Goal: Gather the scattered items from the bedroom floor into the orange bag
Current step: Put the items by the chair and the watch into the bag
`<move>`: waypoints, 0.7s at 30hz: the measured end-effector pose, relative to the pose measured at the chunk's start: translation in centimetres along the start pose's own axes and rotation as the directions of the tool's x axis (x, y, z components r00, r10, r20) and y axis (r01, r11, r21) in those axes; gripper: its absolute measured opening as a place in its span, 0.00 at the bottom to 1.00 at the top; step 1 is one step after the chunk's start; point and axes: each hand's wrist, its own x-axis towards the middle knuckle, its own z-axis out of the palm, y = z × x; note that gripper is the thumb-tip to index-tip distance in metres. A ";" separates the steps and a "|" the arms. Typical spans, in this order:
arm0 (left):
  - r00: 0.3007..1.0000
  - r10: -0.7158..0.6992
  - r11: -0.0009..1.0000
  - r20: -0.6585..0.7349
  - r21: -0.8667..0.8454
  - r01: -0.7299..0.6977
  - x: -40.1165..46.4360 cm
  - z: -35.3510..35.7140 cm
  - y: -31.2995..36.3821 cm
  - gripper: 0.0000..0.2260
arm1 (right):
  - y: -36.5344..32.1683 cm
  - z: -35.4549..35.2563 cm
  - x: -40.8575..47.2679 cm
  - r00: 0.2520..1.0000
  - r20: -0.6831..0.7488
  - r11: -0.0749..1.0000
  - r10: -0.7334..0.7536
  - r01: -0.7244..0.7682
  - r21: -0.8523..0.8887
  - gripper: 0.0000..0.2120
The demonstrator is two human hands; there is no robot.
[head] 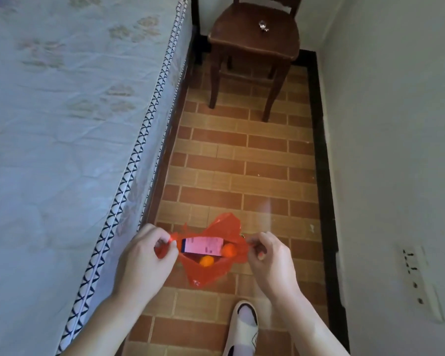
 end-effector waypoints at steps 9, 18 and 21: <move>0.965 0.261 0.965 -0.039 0.029 -0.260 4.6 7.8 -6.5 0.10 | 8.3 8.4 3.0 0.971 0.028 0.962 -0.239 0.241 -0.127 0.09; 0.788 0.598 0.791 0.146 0.047 -0.610 9.1 14.2 -11.3 0.18 | 13.2 17.0 6.7 0.835 0.226 0.826 -0.502 0.540 -0.163 0.16; 0.713 0.652 0.688 0.259 0.194 -0.699 10.0 16.1 -13.1 0.15 | 14.0 19.5 6.4 0.754 0.375 0.756 -0.539 0.630 -0.181 0.22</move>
